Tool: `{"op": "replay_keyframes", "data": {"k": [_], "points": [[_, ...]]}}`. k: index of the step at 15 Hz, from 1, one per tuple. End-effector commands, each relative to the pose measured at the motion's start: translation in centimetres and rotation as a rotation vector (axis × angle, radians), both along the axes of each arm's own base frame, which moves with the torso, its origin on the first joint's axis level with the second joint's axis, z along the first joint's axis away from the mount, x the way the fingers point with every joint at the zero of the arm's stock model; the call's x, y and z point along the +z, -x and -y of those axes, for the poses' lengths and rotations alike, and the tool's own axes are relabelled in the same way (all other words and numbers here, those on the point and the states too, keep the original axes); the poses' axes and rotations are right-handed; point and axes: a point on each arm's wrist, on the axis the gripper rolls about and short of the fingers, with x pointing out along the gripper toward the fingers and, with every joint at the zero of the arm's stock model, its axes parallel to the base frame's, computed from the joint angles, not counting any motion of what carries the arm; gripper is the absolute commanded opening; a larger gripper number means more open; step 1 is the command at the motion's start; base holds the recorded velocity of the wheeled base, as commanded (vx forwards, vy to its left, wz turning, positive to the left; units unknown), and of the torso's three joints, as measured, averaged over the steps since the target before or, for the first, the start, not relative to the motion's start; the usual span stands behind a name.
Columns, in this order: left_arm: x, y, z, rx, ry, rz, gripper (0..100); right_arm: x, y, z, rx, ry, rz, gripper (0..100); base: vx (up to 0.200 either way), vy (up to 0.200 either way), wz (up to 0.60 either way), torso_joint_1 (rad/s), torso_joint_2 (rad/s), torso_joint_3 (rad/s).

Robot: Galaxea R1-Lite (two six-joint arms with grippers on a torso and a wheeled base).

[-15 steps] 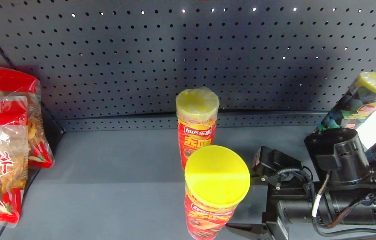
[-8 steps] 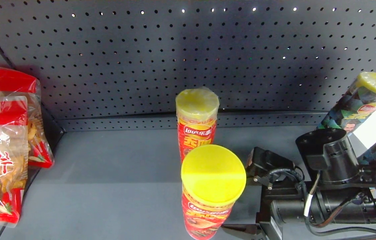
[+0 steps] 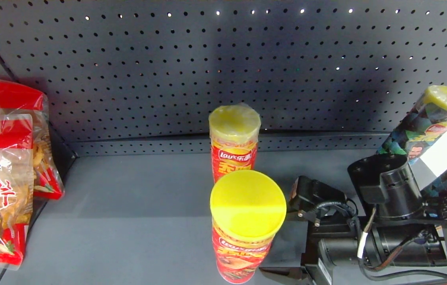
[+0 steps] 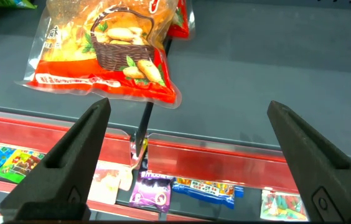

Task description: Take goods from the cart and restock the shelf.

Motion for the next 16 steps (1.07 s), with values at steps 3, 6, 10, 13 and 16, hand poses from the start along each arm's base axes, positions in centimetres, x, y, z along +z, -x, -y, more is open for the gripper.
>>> {"op": "replay_keyframes", "data": {"k": [3, 6, 10, 13, 16], "points": [[0.0, 0.0, 0.0, 0.001, 0.001, 0.0, 100, 0.8, 0.5, 1.5, -0.028, -0.021, 0.024, 100, 0.0, 0.0, 0.0, 0.0, 0.0, 0.0], [0.0, 0.0, 0.0, 0.001, 0.001, 0.0, 100, 3.1, 1.8, 3.0, -0.041, -0.084, 0.099, 100, 0.0, 0.0, 0.0, 0.0, 0.0, 0.0], [0.0, 0.0, 0.0, 0.001, 0.001, 0.0, 100, 5.0, 5.1, 5.8, -0.053, -0.165, 0.186, 100, 0.0, 0.0, 0.0, 0.0, 0.0, 0.0], [0.0, 0.0, 0.0, 0.001, 0.001, 0.0, 100, 6.7, 6.8, 7.8, -0.081, -0.23, 0.259, 100, 0.0, 0.0, 0.0, 0.0, 0.0, 0.0], [0.0, 0.0, 0.0, 0.001, 0.001, 0.0, 100, 9.0, 7.7, 8.8, -0.102, -0.292, 0.334, 100, 0.0, 0.0, 0.0, 0.0, 0.0, 0.0]]}}
